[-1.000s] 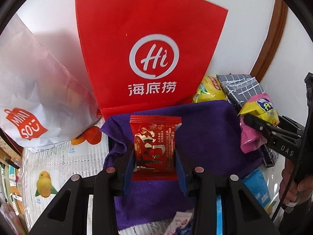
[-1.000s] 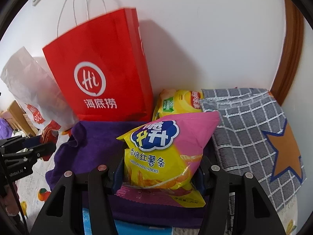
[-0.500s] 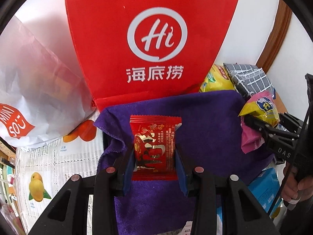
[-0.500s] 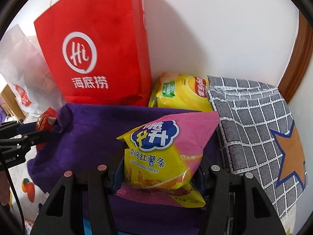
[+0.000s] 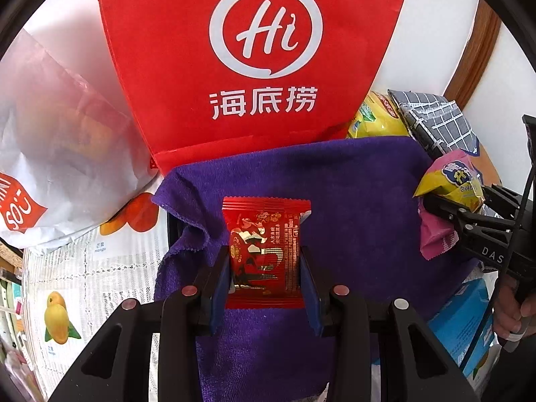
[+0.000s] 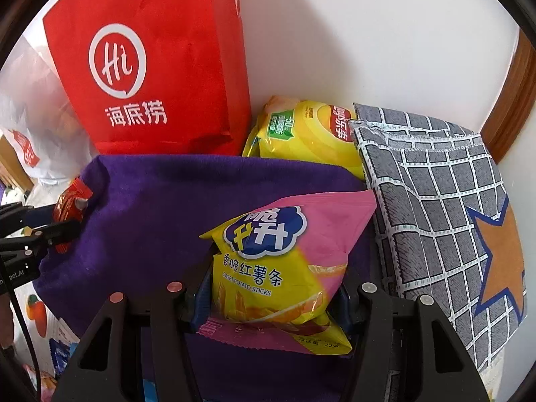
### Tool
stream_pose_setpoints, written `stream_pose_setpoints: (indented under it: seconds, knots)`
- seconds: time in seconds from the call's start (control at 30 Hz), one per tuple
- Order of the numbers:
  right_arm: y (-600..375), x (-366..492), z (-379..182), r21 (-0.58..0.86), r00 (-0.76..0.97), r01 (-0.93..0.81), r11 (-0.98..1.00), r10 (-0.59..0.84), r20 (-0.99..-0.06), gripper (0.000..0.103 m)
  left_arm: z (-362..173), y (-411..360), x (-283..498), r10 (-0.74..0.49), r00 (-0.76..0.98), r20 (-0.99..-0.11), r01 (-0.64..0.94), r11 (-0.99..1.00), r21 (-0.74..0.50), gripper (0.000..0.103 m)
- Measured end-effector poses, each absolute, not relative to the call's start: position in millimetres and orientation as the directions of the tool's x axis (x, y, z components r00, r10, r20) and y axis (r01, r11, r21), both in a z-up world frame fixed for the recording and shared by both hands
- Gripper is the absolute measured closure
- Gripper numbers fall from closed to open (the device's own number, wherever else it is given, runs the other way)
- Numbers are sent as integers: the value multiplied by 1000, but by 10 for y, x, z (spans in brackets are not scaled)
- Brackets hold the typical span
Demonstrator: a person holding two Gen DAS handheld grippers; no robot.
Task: Organize snacks
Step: 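Carry the candy packet and chip bag onto the purple towel with both grippers, then withdraw both grippers from the purple towel back toward the snack pile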
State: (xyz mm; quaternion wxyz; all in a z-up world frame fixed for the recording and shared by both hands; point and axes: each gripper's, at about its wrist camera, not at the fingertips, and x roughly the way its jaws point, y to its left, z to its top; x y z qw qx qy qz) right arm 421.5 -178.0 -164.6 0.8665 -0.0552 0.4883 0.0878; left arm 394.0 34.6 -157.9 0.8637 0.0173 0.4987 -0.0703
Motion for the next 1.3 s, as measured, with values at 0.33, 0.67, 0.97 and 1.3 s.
stream_pose_setpoints:
  seconds: [0.33, 0.67, 0.97, 1.3]
  knots:
    - [-1799, 4249, -1745, 18, 469, -201, 979, 113, -876, 45, -1633, 340, 3962, -103, 484, -869, 143, 989, -37, 66]
    - [-1781, 4282, -1793, 22, 457, -214, 977, 120, -881, 42, -1691, 323, 3998, -104, 468, -878, 149, 988, -38, 65]
    - [-1820, 4176, -1605, 55, 510, -202, 978, 153, -846, 28, -1651, 341, 3975, -130, 476, -870, 158, 986, -61, 65]
    - [-1871, 4027, -1399, 86, 559, -159, 984, 161, -814, 28, -1465, 354, 3896, -159, 499, -852, 167, 982, -86, 41]
